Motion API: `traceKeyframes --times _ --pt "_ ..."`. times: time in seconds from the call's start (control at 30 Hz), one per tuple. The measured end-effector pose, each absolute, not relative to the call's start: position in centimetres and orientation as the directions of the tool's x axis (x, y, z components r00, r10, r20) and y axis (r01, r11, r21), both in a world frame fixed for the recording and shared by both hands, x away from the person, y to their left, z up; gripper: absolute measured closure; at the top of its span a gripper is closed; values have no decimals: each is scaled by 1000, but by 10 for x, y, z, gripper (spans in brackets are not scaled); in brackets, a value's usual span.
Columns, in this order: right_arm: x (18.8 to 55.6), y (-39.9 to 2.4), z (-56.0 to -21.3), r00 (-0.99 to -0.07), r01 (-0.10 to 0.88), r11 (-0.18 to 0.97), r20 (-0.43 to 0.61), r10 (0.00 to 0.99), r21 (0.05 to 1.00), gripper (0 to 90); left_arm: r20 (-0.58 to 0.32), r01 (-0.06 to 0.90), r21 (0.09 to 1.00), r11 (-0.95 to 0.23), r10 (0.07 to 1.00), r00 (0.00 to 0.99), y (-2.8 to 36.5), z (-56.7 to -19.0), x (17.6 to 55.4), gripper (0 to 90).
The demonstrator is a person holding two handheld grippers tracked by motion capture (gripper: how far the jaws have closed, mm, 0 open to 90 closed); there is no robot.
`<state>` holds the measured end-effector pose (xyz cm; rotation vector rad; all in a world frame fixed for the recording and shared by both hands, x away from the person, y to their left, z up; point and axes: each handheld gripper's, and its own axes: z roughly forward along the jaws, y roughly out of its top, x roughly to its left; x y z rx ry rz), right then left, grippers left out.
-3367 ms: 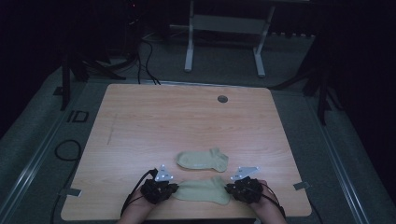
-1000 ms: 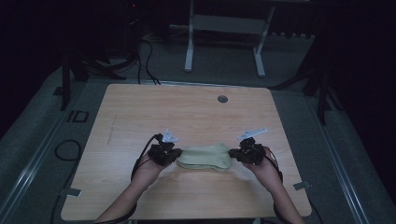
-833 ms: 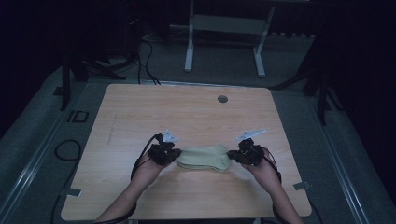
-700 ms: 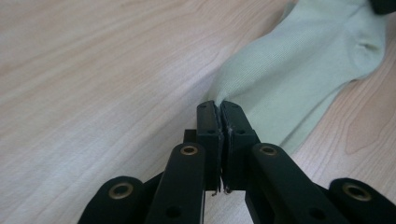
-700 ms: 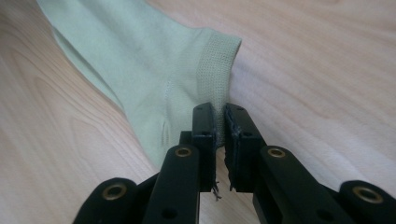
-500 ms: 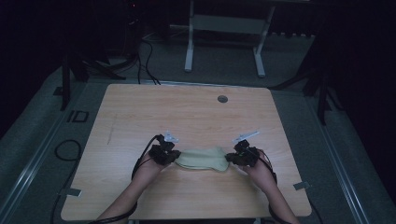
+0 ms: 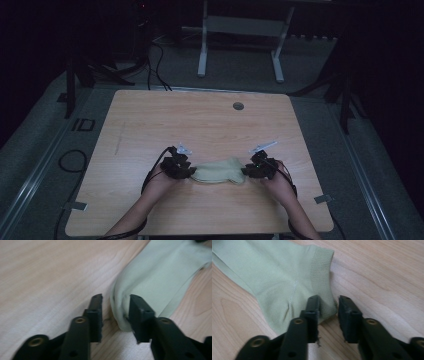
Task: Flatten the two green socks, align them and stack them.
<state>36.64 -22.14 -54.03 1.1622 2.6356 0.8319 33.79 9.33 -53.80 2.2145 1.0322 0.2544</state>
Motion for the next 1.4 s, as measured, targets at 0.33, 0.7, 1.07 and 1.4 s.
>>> traceKeyframes --times 0.33,0.7,1.07,1.4 --pt "340 -205 -507 -753 557 537 111 649 634 608 -29 469 721 -510 655 755 60 -508 307 652" --pt "337 -178 -539 -786 543 648 50 616 534 841 -36 528 635 -564 661 750 38 -551 323 720" --pt "334 -185 -528 -785 541 626 68 616 562 897 -73 530 667 -523 662 746 47 -548 317 657" --pt "336 -193 -509 -782 533 604 73 618 593 897 51 438 656 -615 615 787 30 -548 305 658"
